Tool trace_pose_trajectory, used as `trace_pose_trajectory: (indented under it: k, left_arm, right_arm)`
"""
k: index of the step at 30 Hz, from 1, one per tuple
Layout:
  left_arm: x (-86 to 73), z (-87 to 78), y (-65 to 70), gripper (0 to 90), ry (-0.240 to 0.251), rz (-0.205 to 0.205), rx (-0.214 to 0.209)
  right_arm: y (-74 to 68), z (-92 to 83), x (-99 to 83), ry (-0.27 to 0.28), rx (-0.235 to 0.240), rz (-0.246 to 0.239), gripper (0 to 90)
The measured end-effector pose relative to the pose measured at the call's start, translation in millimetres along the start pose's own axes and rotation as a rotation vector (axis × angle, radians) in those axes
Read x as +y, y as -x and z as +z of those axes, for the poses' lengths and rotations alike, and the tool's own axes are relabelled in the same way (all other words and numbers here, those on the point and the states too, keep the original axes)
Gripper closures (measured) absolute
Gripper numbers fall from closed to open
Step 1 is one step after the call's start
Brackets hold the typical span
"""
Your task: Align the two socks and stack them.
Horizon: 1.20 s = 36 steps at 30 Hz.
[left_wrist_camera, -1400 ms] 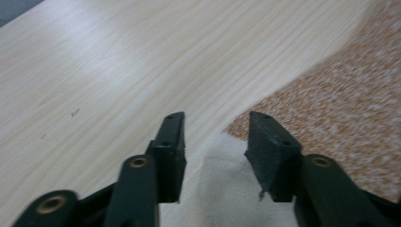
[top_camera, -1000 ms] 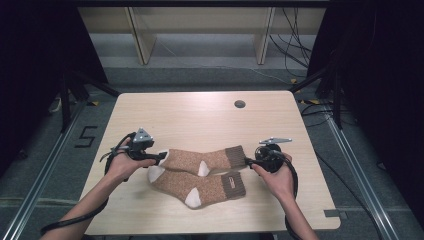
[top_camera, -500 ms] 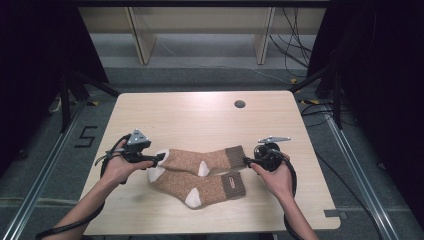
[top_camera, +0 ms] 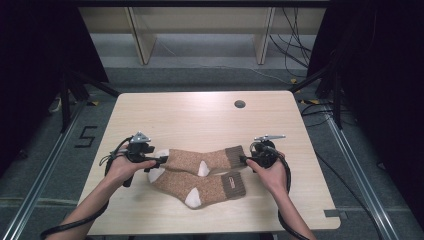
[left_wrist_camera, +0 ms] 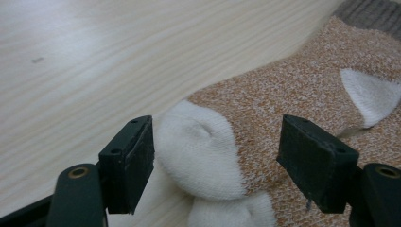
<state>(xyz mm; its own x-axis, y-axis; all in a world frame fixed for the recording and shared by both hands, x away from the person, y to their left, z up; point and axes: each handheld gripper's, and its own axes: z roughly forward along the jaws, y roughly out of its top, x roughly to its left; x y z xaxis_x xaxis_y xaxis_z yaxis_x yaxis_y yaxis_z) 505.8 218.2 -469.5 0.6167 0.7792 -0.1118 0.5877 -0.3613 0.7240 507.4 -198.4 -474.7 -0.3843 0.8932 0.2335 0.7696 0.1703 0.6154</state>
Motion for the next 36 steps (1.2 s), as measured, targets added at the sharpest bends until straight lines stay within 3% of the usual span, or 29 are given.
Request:
trace_pose_trajectory:
  k: [2,4,5,6,9,10,12,13,15,21,23,24,25,29,32,36]
  left_arm:
    - [0.7,5.0,-2.6,25.6,-0.026,0.011,0.013]
    - [0.5,10.1,-5.0,25.4,-0.038,0.004,0.026]
    - [0.4,12.6,-6.0,25.5,-0.048,0.002,0.029]
    - [0.1,15.2,-6.5,25.6,-0.047,-0.001,0.023]
    - [-0.3,20.6,-6.7,29.1,-0.059,-0.004,0.005]
    - [-0.2,23.0,-6.7,30.6,-0.063,-0.013,0.008]
    - [0.2,24.9,-7.6,33.4,-0.079,-0.014,0.009]
    - [0.2,25.5,-8.5,34.8,-0.084,-0.015,0.002]
    - [0.4,26.3,-9.9,37.6,-0.088,-0.018,0.006]
    - [1.6,27.8,-11.4,51.7,-0.107,0.002,0.001]
    - [2.1,27.8,-12.6,58.4,-0.114,0.011,0.008]
    - [1.4,28.4,-13.3,63.6,-0.104,0.015,0.021]
    - [0.9,28.5,-14.0,67.4,-0.101,0.009,0.022]
    - [0.3,28.0,-15.6,79.3,-0.098,0.005,0.011]
    - [1.6,27.2,-13.9,81.6,-0.095,0.004,0.010]
    - [4.8,20.2,-13.7,82.1,-0.047,-0.002,0.008]
  right_arm:
    - [3.5,3.4,1.3,0.027,0.012,-0.033,43.7]
    - [3.7,7.1,2.5,0.020,0.012,-0.015,43.9]
    - [2.5,12.2,2.0,0.050,0.035,0.007,44.4]
    - [4.2,13.5,3.5,0.024,0.080,-0.004,45.0]
    - [1.9,18.0,4.5,0.007,0.062,0.000,46.6]
    - [0.4,18.2,5.1,-0.002,0.014,-0.013,47.4]
    - [-4.2,19.6,5.6,-0.026,0.012,0.007,50.9]
    - [-3.0,20.9,5.8,-0.017,0.007,-0.034,52.5]
    - [-7.4,21.2,5.7,-0.044,0.014,-0.005,55.8]
    - [-9.3,24.3,6.5,-0.046,0.003,-0.051,66.5]
    - [-9.9,23.5,7.0,-0.053,0.004,-0.034,70.5]
    - [-9.0,24.1,6.9,-0.042,0.008,-0.032,72.1]
    - [-7.3,22.3,7.6,-0.064,0.011,-0.045,74.0]
    - [-10.4,21.9,7.1,-0.048,0.007,-0.033,78.4]
    - [-10.3,21.5,7.9,-0.050,0.007,-0.050,79.8]
    - [-11.9,16.5,9.1,-0.047,0.011,-0.041,80.5]
